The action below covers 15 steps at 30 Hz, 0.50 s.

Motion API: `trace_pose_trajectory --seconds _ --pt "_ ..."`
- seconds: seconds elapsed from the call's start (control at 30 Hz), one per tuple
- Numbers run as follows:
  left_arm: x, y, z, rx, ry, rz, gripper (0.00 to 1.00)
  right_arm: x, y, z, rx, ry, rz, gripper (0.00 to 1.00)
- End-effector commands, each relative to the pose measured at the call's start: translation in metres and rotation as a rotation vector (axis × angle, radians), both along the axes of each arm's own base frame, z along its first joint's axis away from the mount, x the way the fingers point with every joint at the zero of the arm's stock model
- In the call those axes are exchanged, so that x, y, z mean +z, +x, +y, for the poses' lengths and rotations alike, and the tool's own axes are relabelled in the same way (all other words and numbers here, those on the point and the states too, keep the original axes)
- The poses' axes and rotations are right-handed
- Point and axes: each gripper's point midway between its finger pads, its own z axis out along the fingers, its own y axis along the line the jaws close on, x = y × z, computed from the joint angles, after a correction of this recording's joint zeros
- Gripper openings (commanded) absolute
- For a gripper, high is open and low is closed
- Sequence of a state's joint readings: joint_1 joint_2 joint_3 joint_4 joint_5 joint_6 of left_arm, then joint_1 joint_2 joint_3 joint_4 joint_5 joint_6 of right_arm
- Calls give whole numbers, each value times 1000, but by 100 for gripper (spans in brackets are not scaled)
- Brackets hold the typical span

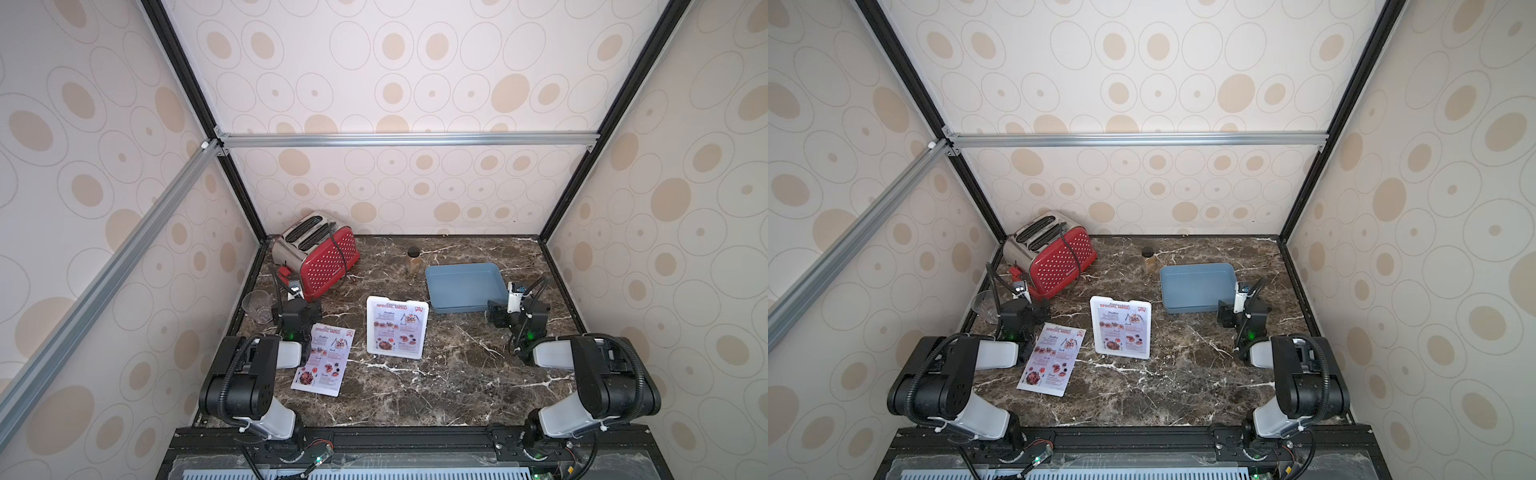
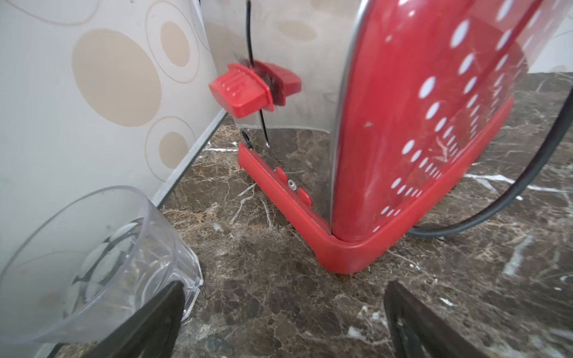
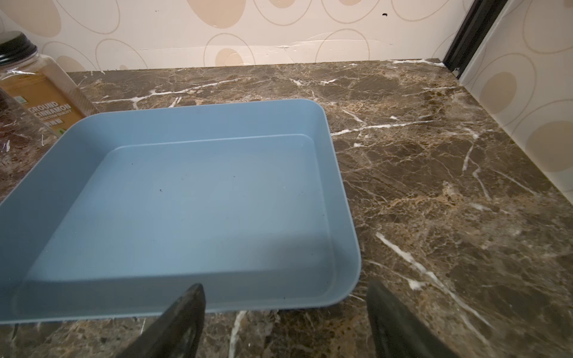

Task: Replace the menus in the menu holders
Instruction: Reset both arms

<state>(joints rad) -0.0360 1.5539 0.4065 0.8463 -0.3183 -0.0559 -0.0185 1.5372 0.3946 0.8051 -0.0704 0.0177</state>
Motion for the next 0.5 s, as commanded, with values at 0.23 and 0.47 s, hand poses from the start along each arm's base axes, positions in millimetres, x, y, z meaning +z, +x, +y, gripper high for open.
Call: trace_pose_trajectory --seconds 0.23,0.47 --pt "8 3 16 68 -7 -22 99 8 6 1 -2 -12 -21 84" --pt "12 0 16 65 -6 -47 99 9 6 0 -13 -30 -24 100"
